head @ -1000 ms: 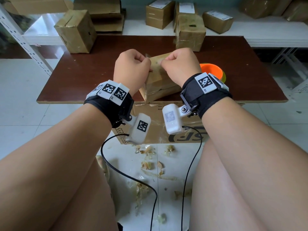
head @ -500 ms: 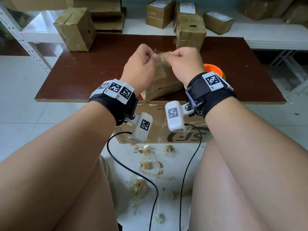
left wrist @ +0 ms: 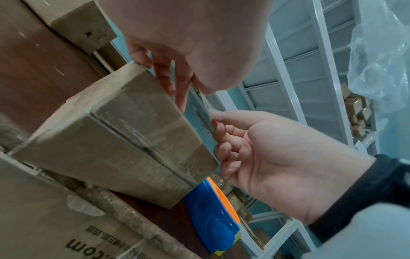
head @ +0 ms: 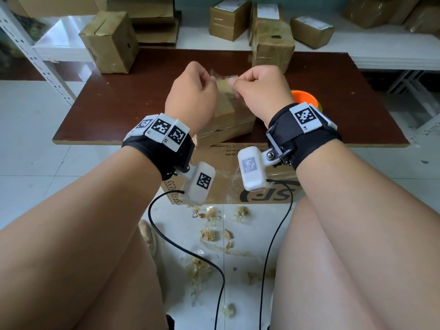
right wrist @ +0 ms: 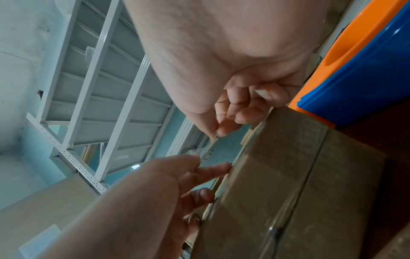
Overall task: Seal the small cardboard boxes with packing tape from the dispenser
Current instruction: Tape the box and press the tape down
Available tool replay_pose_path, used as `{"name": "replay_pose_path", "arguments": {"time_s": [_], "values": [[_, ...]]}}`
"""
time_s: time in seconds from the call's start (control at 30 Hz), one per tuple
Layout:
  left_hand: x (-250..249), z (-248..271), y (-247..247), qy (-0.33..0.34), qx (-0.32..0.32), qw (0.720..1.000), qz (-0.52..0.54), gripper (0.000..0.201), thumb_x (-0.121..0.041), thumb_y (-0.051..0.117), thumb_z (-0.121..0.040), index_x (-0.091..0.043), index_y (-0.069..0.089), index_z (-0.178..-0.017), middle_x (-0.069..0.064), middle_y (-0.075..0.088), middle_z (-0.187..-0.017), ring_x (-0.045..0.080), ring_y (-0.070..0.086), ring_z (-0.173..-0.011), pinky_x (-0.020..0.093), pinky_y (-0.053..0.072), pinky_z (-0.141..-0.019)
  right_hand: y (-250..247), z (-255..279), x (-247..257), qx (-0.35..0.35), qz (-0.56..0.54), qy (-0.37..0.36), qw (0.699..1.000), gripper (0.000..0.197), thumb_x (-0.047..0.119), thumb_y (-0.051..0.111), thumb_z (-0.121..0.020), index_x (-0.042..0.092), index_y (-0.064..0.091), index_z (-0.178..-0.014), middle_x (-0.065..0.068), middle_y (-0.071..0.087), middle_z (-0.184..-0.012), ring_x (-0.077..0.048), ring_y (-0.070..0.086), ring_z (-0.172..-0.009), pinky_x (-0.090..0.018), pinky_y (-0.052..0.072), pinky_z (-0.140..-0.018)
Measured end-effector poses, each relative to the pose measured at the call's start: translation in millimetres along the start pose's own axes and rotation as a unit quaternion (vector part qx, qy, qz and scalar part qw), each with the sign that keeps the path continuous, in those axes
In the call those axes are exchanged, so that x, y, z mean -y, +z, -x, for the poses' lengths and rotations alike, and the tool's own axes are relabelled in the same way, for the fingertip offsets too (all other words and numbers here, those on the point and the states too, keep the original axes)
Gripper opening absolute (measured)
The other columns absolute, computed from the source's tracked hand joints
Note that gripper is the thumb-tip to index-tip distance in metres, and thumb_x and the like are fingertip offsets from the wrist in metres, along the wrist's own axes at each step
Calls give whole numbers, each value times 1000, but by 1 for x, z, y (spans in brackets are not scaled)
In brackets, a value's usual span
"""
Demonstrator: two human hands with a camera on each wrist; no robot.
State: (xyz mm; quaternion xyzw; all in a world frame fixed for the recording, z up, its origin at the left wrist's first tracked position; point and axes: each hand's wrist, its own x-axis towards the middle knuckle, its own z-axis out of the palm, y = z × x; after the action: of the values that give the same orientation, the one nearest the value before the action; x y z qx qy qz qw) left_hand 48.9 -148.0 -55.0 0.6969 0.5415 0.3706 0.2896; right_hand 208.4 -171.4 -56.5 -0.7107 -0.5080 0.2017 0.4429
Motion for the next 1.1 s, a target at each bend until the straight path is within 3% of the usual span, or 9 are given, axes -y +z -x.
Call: {"name": "replay_pose_path", "arguments": {"time_s": [0.07,0.13,0.2,0.4,0.53,0.7,0.83,1.03,1.1], "values": [[0,0,-3,-19,-15,1000,-2,14,-38,51,-96,-27,56,-90,-7,67,-88,21,66,-83,50,59,-85,0,-1,0,-2,-3,-2,1000,27,35,75,-92,12,77,-78,11,72,-68,-2,65,-72,-25,52,-81],[1,-1,-3,-37,-23,999,-2,17,-43,52,-88,-30,57,-80,-5,68,-90,27,68,-96,54,56,-94,1,-3,-1,-3,3,-8,1000,28,36,75,-92,15,77,-75,12,72,-68,-1,66,-75,-23,49,-79],[3,-3,-2,-58,-19,998,20,18,-45,52,-83,-29,57,-76,-1,72,-89,30,71,-95,56,57,-96,5,-5,-1,-8,17,-15,1000,26,38,75,-91,19,76,-74,11,73,-72,-4,68,-79,-25,51,-79],[7,-14,3,-98,-24,992,74,16,-30,58,-89,-27,56,-73,1,70,-81,28,73,-82,48,64,-83,17,-14,4,-19,38,-13,999,23,47,73,-86,26,74,-77,12,73,-75,-14,71,-83,-41,59,-88],[10,-19,11,-117,-29,989,85,19,-22,57,-93,-24,54,-74,-3,62,-75,18,60,-71,33,51,-67,21,-17,1,-16,34,-5,999,19,40,74,-89,22,77,-84,10,75,-80,-13,72,-84,-36,60,-87],[16,-22,15,-119,-37,989,76,18,-23,58,-94,-24,53,-76,-4,62,-74,17,59,-70,28,46,-64,20,-18,-1,-18,74,-9,997,17,37,75,-87,22,78,-82,9,73,-75,-12,70,-78,-32,59,-78],[18,-22,15,-122,-36,990,57,8,-22,59,-91,-19,59,-84,0,67,-84,17,61,-74,30,50,-66,22,-21,-3,-20,105,-23,994,19,40,76,-88,22,79,-81,12,73,-80,-13,70,-82,-34,59,-79],[15,-21,18,-126,-59,990,34,5,-23,62,-91,-20,65,-93,-4,67,-92,16,65,-83,25,43,-61,30,-24,-2,-25,155,-23,987,19,39,77,-87,22,78,-78,12,71,-80,-11,67,-81,-26,52,-69],[12,-21,21,-140,-67,987,41,26,-21,61,-91,-20,64,-117,1,69,-111,20,69,-99,27,51,-72,33,-23,1,-29,163,-29,986,16,35,76,-87,21,76,-78,10,71,-85,-14,69,-85,-24,49,-71]]}}
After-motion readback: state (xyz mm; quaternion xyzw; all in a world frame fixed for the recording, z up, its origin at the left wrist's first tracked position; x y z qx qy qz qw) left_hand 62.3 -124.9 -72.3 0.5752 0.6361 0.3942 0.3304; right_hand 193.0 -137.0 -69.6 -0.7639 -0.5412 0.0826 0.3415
